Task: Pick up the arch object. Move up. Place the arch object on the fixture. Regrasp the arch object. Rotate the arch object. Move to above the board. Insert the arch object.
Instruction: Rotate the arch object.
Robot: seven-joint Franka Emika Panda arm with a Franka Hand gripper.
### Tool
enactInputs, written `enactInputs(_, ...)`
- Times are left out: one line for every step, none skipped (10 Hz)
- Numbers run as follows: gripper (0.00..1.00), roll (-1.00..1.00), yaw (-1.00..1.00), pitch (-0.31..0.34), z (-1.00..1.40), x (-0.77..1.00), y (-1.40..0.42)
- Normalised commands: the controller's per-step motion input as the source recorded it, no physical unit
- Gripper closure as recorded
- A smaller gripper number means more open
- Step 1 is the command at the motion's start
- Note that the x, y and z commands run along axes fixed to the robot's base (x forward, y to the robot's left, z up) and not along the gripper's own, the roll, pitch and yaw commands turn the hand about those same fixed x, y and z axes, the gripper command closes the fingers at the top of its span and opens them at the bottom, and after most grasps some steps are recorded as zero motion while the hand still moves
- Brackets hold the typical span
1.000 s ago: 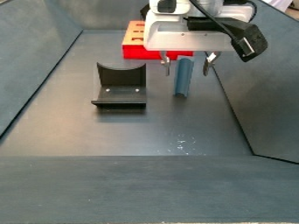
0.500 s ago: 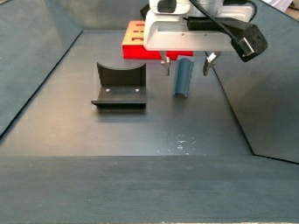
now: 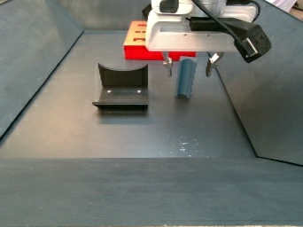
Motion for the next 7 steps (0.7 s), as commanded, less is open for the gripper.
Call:
enactInputs(0.00, 0.22, 0.03, -0.025, -0.10, 0.05, -0.01)
enactInputs(0.00, 0.22, 0.03, -0.024, -0.10, 0.05, -0.01)
enactInputs(0.00, 0.22, 0.03, -0.024, -0.10, 0.05, -0.01)
enactInputs(0.00, 0.22, 0.03, -0.024, -0.10, 0.05, -0.01)
enactInputs(0.00, 0.22, 0.03, -0.024, -0.10, 0.05, -0.01)
enactInputs(0.00, 0.22, 0.03, -0.024, -0.10, 0.05, -0.01)
enactInputs(0.00, 0.22, 0.03, -0.024, -0.10, 0.05, -0.01)
